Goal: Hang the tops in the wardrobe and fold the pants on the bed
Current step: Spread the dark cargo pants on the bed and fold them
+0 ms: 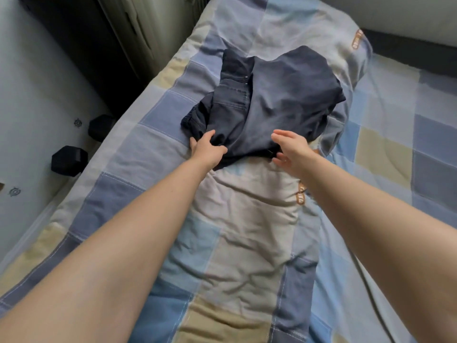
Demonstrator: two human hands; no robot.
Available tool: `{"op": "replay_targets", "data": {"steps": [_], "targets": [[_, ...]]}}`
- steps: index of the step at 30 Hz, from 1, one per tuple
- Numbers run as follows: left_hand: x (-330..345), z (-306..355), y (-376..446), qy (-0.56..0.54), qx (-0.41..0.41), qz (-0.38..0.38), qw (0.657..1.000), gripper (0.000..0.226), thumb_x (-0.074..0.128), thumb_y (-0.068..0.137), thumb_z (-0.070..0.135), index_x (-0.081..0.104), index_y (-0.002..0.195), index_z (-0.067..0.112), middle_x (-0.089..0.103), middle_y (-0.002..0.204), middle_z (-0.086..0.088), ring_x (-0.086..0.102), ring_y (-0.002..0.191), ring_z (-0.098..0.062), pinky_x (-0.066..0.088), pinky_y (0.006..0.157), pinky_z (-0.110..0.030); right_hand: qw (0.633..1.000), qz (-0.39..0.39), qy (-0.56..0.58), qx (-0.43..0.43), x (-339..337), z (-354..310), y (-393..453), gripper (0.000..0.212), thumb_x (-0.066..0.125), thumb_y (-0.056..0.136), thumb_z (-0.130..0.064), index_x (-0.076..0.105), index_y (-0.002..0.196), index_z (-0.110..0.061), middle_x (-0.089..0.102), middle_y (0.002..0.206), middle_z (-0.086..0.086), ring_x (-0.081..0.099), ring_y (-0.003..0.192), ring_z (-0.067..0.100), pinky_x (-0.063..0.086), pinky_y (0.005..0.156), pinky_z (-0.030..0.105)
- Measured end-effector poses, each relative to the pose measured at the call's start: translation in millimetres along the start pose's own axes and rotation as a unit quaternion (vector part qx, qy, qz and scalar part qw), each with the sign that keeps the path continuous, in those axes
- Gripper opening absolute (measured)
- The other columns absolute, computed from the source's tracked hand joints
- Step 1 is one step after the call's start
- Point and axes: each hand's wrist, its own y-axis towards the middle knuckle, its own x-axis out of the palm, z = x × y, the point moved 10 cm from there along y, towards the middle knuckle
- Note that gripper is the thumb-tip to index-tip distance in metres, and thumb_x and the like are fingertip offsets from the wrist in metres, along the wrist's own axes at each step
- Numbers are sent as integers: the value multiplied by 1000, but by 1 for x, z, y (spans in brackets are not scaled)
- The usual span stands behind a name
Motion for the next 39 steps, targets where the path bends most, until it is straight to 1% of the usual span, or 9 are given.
{"op": "replay_targets", "data": {"steps": [4,7,9,16,18,21,26,29,39], "targets": [[1,-5,9,-147,-31,40,988,60,73,84,22,51,138,10,53,137,-4,53,121,-17,41,100,-27,998,19,62,27,1,0,16,35,74,79,-17,60,111,-13,62,120,8,60,106,25,50,88,39],[-19,-14,1,-283,-60,144,946,14,77,81,17,70,91,11,65,85,3,60,78,-9,44,78,-24,984,46,169,16,-5,-2,14,32,72,81,-15,55,108,-12,65,110,7,63,91,21,48,77,42],[-26,-21,-6,-361,-84,165,914,20,80,78,15,61,73,13,63,78,2,59,74,-13,50,76,-27,968,33,247,25,-3,1,4,35,73,81,-14,55,111,-11,65,112,8,64,93,23,52,69,45],[-2,-47,-67,-517,-202,32,831,39,77,80,16,61,115,6,71,101,-15,71,86,-30,59,63,-44,965,81,247,18,-33,31,-72,20,57,91,2,47,78,-9,51,75,11,54,68,21,48,89,56],[-2,-46,-96,-517,-212,13,829,10,64,91,19,67,97,12,72,85,-8,68,77,-23,55,54,-32,970,78,229,35,-40,48,-102,23,58,91,-2,46,74,-12,52,78,13,55,71,24,49,87,58],[-12,-54,-146,-495,-237,13,836,18,52,93,8,64,81,12,71,61,-3,63,71,-20,53,44,-24,975,83,198,59,-56,75,-152,24,58,92,-7,44,75,-14,47,75,13,51,65,22,53,67,44],[-50,-57,-227,-454,-203,35,867,27,61,91,9,61,117,15,72,103,-8,68,83,-23,53,53,-27,981,100,133,97,-86,107,-251,24,56,94,-6,40,77,-12,41,71,9,46,60,20,48,64,40],[-74,-25,-281,-443,-137,44,885,37,58,92,3,53,124,21,70,100,-5,67,81,-20,53,64,-32,982,107,106,113,-102,122,-307,25,58,92,-6,41,74,-12,39,68,8,43,60,20,46,64,39],[-134,84,-466,-316,-31,-48,947,26,59,90,-4,55,104,18,67,106,-5,65,93,-20,53,76,-33,979,85,-6,184,-137,130,-507,18,58,89,-10,44,78,-15,47,79,11,49,74,25,54,76,50]]}}
